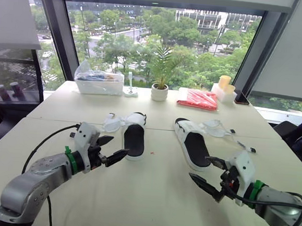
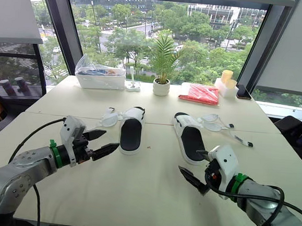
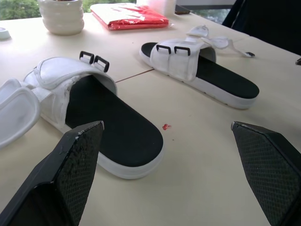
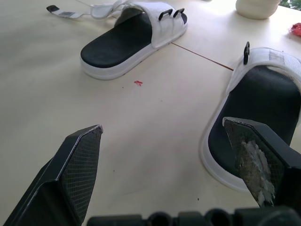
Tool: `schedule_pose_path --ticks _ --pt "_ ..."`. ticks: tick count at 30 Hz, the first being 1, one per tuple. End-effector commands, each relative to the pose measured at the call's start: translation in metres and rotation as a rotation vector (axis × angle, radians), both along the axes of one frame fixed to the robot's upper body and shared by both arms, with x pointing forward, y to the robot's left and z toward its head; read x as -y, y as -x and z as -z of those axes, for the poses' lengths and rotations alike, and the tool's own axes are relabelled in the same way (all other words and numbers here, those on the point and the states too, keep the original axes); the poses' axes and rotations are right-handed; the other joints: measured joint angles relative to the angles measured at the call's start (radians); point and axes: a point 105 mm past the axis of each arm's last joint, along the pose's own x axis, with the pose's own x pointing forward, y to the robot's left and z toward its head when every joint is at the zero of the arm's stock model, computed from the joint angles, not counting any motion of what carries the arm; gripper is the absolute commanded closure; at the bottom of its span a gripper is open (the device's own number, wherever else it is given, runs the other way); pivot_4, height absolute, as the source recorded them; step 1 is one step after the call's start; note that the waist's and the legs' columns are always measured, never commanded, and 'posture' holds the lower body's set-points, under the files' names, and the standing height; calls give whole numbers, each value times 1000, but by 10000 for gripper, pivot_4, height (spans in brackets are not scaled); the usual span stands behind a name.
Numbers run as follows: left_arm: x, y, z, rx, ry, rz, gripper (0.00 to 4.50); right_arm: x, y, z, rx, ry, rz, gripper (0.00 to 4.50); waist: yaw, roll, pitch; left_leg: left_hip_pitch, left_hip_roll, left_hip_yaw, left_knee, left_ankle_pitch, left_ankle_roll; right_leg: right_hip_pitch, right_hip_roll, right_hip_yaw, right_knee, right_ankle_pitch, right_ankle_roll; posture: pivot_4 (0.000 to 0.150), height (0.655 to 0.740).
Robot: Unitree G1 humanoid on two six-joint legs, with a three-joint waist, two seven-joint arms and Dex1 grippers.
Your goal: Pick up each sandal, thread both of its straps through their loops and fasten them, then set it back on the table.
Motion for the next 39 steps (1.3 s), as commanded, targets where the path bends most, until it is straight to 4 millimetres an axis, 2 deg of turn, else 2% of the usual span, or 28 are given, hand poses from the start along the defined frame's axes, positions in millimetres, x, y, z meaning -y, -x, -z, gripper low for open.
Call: schedule_pose_path --ticks 1,7,16,31,35,39 --pt "0 -5 -9 63 -7 -13 0 2 -2 -12 69 2 7 541 0 0 0 0 0 0 0 0 0 0 0 0 0 0 0 1500 7400" --pt "2 -8 -11 44 33 -20 0 -2 -4 -11 69 1 -5 541 0 0 0 0 0 0 0 0 0 0 0 0 0 0 0 1500 7400" --pt "3 -6 -9 43 3 -6 0 -2 -8 -12 84 4 9 541 -1 0 0 0 0 0 0 0 0 0 0 0 0 0 0 1500 7400" --pt "8 -6 -4 27 2 1 0 3 -20 -17 134 44 76 541 -1 0 0 0 0 0 0 0 0 0 0 0 0 0 0 1500 7400" --pt "11 -8 -2 28 2 3 0 14 -44 -17 192 152 166 541 -4 0 0 0 0 0 0 0 0 0 0 0 0 0 0 1500 7400" --pt "21 -9 0 44 -5 18 0 26 -81 -19 258 261 262 541 -3 0 0 0 0 1 0 1 -1 -1 0 0 0 0 0 1500 7400"
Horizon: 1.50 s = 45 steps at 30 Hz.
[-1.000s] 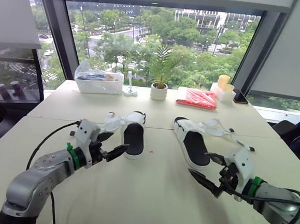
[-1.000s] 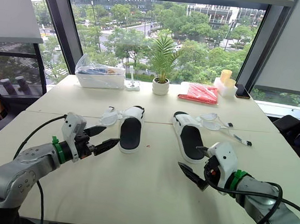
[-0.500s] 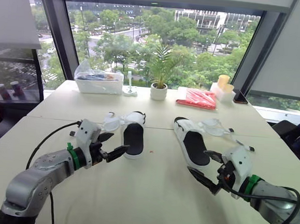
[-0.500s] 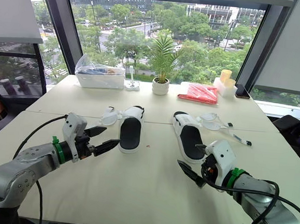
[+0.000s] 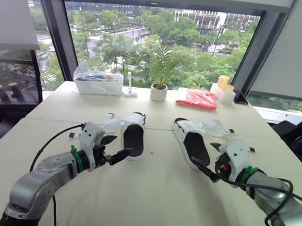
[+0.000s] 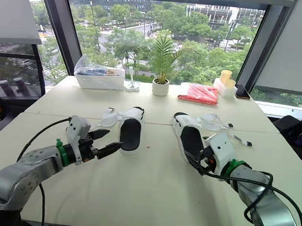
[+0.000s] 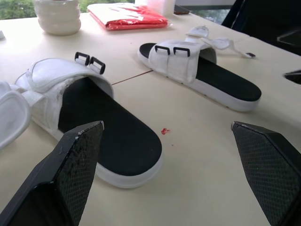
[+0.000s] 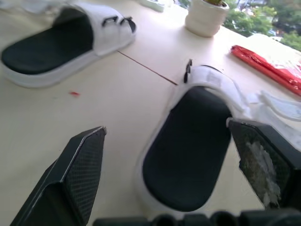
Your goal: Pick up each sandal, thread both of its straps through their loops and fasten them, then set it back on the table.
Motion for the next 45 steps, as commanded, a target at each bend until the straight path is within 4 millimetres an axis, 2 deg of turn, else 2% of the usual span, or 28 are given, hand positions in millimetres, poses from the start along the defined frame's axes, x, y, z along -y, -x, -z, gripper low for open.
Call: schedule_pose_path --ticks 1,5,11,14,18,23,26,32,33,38,41,45 --pt "8 -2 -5 53 -11 10 0 12 -28 -9 86 105 88 541 0 0 0 0 0 0 0 0 0 0 0 0 0 0 0 1500 7400" --pt "10 -4 -3 58 -7 2 0 23 -60 -6 133 292 160 541 0 0 0 -1 0 0 0 0 -1 -2 0 0 0 0 0 1500 7400" --pt "14 -5 -3 74 -8 -4 0 15 -100 0 174 495 134 541 -5 0 0 -1 0 1 0 1 -1 -2 0 0 0 0 0 1500 7400" --pt "13 -5 -3 81 -13 -10 0 13 -115 0 207 558 136 541 -6 0 0 -1 0 1 -1 1 -2 -3 0 0 1 0 0 1500 7400" --pt "14 -3 -3 86 -14 -14 0 1 -135 -4 264 670 114 541 -8 0 0 -2 0 1 -1 2 -3 -3 0 0 1 0 0 1500 7400" --pt "15 -1 -3 90 -14 -15 0 -12 -149 -7 325 778 105 541 -19 0 0 -2 0 2 -1 4 -7 -4 0 0 1 0 0 1500 7400" --pt "17 0 -4 94 -13 -16 0 -17 -152 0 329 832 87 9689 -27 0 0 -2 0 1 -1 4 -8 -3 0 0 1 0 0 1500 7400" --pt "14 2 -5 99 -17 -34 0 -22 -153 1 374 885 73 40781 -33 0 0 -2 0 2 -1 5 -8 -4 0 1 1 0 0 1500 7400" --pt "13 2 -5 100 -16 -38 0 -24 -153 1 383 890 64 44246 -33 0 0 -2 0 1 -1 5 -8 -4 0 1 1 0 0 1500 7400" --pt "14 2 -5 105 -13 -44 0 -29 -151 -3 444 944 9 44246 -34 0 0 -2 0 2 -1 5 -9 -4 0 1 2 0 0 1500 7400" --pt "15 2 -6 107 -6 -47 0 -34 -143 -8 524 991 -103 44246 -33 1 0 -2 0 2 -1 5 -9 -5 0 1 2 0 0 1500 7400" --pt "16 0 -6 110 1 -48 0 -44 -110 -18 692 1027 -396 44246 -29 1 0 -3 0 2 -1 5 -9 -5 0 1 2 0 0 1500 7400"
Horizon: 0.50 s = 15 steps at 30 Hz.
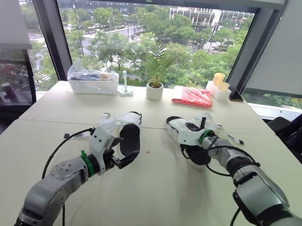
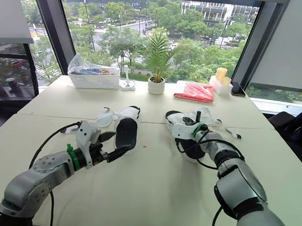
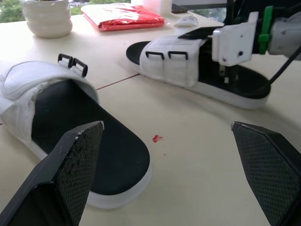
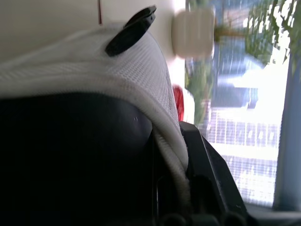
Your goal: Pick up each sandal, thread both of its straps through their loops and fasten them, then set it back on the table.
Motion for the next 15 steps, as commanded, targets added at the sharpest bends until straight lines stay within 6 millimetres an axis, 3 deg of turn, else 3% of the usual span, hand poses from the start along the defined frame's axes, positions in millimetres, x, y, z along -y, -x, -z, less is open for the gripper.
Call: schedule_pose_path --ticks 1,9,15 --pt "2 1 -13 65 8 5 0 -20 30 -26 48 36 -286 44246 0 0 0 0 0 0 0 0 0 0 0 0 0 0 0 1500 7400" --pt "4 -3 -14 67 29 17 0 -42 126 -17 -59 88 -809 44246 -6 0 0 2 1 1 0 -2 4 1 1 1 0 0 0 1500 7400" --pt "8 -2 -13 60 25 46 0 -49 144 -6 -99 105 -936 44246 -1 0 0 3 1 1 1 -2 4 2 1 1 1 0 0 1500 7400"
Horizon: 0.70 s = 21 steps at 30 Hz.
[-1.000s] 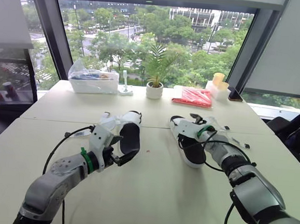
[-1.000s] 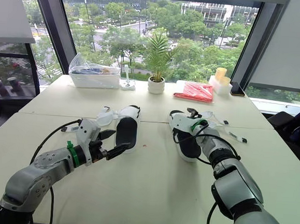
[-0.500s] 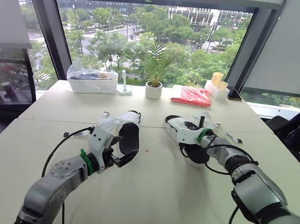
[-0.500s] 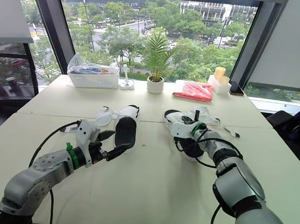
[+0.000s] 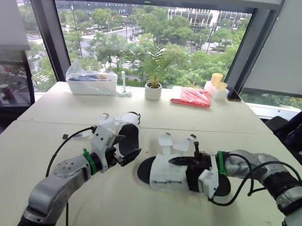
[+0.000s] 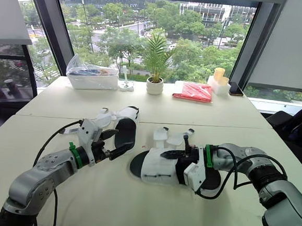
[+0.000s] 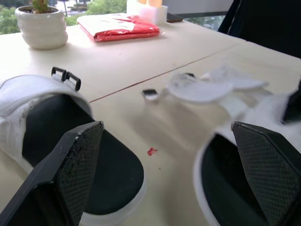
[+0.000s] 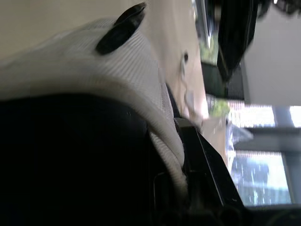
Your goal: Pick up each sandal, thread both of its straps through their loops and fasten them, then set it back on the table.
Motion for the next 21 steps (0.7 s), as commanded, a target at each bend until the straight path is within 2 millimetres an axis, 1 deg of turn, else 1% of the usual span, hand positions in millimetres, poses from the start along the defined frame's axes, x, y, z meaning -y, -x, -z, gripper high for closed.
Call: schedule_pose_path --ticks 1,4,10,13,14,17,20,21 --pt "4 3 -7 29 6 29 0 -5 0 -17 44 -44 -46 44246 1 0 0 0 0 0 0 0 0 0 0 0 0 0 0 1500 7400" --pt "8 10 -4 18 -7 59 0 -6 -5 -9 30 -3 -35 44246 0 0 0 0 0 0 0 0 0 0 0 0 0 0 0 1500 7400" --pt "11 20 3 -13 -48 114 0 -4 -9 6 -38 57 -24 44246 1 0 0 0 0 0 0 2 -3 0 0 0 0 0 0 1500 7400" --pt "10 23 6 -14 -81 125 0 1 -15 13 -77 99 27 35027 1 0 0 0 0 0 0 1 -3 0 0 0 0 0 0 1500 7400" --pt "10 23 6 -13 -90 127 0 6 -18 18 -97 136 63 31083 1 0 0 0 0 0 0 1 -3 0 0 0 0 0 0 1500 7400" --pt "8 23 8 -9 -117 140 0 17 -20 16 -147 152 145 15515 1 0 0 0 0 0 0 1 -2 0 0 0 0 0 0 1500 7400" --pt "5 22 9 0 -155 154 0 27 -13 11 -216 183 224 616 7 0 0 0 0 -1 0 0 0 1 -1 0 -1 0 0 1500 7400" --pt "3 22 10 4 -166 160 0 30 -9 10 -255 204 257 185 10 0 0 0 0 -2 0 0 0 2 -1 -1 -1 0 0 1500 7400"
